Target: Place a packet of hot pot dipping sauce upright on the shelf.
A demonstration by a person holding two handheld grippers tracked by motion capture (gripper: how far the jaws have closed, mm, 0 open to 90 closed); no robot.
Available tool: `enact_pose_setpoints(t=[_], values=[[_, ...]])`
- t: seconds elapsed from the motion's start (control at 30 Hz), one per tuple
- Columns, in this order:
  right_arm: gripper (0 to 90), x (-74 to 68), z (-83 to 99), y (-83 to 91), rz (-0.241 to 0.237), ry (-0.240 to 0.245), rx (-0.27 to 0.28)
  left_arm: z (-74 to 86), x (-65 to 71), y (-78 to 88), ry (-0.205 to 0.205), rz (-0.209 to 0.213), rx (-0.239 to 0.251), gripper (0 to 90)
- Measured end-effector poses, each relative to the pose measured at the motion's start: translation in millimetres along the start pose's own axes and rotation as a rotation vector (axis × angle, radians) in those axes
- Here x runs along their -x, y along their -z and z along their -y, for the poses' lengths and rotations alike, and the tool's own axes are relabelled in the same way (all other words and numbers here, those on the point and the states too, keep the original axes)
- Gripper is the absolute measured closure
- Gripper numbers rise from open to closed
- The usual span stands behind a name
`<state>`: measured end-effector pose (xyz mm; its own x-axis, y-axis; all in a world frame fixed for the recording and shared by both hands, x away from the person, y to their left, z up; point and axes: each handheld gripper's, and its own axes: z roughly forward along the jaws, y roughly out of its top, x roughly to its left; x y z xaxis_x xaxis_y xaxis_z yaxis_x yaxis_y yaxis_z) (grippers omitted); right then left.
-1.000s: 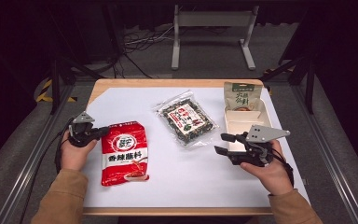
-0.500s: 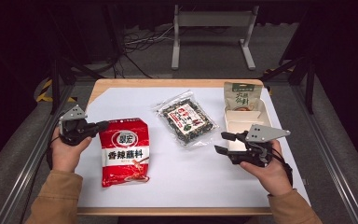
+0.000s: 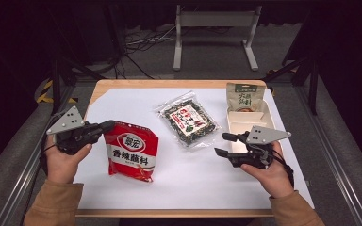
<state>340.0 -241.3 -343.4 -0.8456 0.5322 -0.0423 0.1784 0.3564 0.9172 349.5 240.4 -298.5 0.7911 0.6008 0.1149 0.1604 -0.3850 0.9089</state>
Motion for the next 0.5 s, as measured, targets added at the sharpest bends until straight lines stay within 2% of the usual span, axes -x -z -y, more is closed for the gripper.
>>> enact_pose_setpoints(t=[0.17, 0.3, 0.5], values=[[40.2, -2.9, -1.2, -4.5, -0.019, 0.007, 0.001, -15.1, 18.5, 4.6, -0.060, 0.041, 0.035, 89.8], [40.0, -3.7, -2.4, -7.5, -0.026, 0.009, 0.005, -24.7, 28.8, 1.2, -0.101, 0.052, 0.054, 89.9], [39.5, -5.7, -5.1, -16.9, -0.047, 0.008, 0.011, -36.3, 37.6, -11.1, -0.117, 0.080, 0.073, 89.9]])
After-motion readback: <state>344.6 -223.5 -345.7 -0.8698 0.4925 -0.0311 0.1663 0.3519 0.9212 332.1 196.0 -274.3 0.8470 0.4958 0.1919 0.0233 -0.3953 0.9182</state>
